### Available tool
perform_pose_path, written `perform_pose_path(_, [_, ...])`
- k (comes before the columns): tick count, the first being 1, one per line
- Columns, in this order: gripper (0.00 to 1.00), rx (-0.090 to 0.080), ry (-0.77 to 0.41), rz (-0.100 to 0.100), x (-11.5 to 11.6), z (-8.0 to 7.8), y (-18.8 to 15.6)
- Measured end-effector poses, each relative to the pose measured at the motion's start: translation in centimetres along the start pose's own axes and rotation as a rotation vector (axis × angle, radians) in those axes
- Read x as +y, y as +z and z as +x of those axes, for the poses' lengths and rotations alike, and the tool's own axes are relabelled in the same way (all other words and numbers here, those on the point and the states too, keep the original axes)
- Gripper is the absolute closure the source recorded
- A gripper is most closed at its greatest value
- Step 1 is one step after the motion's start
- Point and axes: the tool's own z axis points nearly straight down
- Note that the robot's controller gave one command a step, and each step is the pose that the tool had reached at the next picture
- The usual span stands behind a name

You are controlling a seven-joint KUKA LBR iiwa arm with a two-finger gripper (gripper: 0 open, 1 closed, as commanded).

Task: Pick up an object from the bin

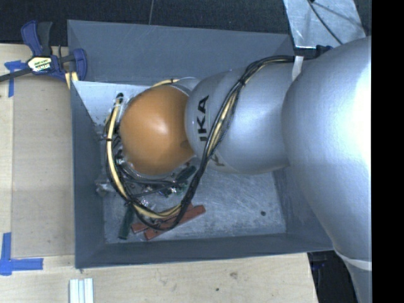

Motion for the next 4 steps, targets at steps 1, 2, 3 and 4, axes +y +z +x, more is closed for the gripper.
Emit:
perform_pose_path(1, [0.0, 0.002, -0.154, 0.004, 0.1, 0.1, 2.7])
perform_pose_path(2, [1.0, -0.004, -0.404, 0.002, 0.1, 0.2, 3.4])
perform_pose_path(3, [1.0, -0.004, -0.403, 0.002, 0.1, 0.2, 3.4])
perform_pose_path(4, [1.0, -0.001, -0.401, 0.0, 0.2, 0.3, 0.6])
